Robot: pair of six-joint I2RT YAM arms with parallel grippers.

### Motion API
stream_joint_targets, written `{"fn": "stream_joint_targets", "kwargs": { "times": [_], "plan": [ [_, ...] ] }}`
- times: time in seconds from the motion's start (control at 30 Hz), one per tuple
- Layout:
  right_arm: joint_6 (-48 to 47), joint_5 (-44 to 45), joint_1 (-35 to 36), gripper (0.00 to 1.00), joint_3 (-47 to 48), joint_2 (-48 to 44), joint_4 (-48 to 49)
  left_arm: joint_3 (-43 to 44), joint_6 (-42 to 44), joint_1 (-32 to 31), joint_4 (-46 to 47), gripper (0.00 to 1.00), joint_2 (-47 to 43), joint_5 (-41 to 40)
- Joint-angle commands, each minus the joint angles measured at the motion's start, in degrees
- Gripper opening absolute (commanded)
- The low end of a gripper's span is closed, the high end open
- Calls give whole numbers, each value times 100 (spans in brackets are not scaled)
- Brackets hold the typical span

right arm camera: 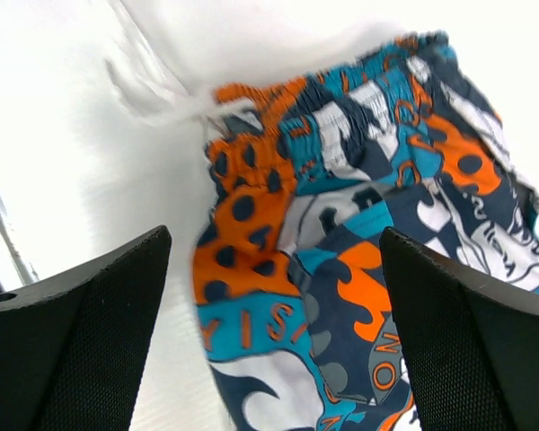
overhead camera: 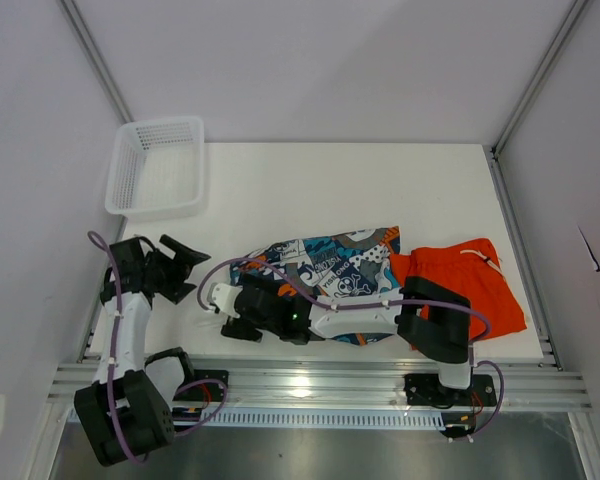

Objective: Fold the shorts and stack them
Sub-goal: Fold the shorts

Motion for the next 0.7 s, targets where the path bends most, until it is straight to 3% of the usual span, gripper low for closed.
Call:
{"fn": "stream_joint_targets", "kwargs": {
  "times": [0.0, 0.23, 0.43, 0.67],
  "plan": [
    [-146, -38, 142, 99, 359, -3, 117, 260, 217, 161, -107, 93, 12, 167],
    [-111, 76, 345, 100, 535, -56, -190, 251, 305, 196, -72, 93, -14, 237],
    [-295, 673, 468, 99, 965, 542, -577, 242, 348, 248, -81, 93, 3, 228],
    [-454, 955, 415, 99, 1019, 876, -375, 295, 489, 442, -134, 93, 91, 281]
  ]
}}
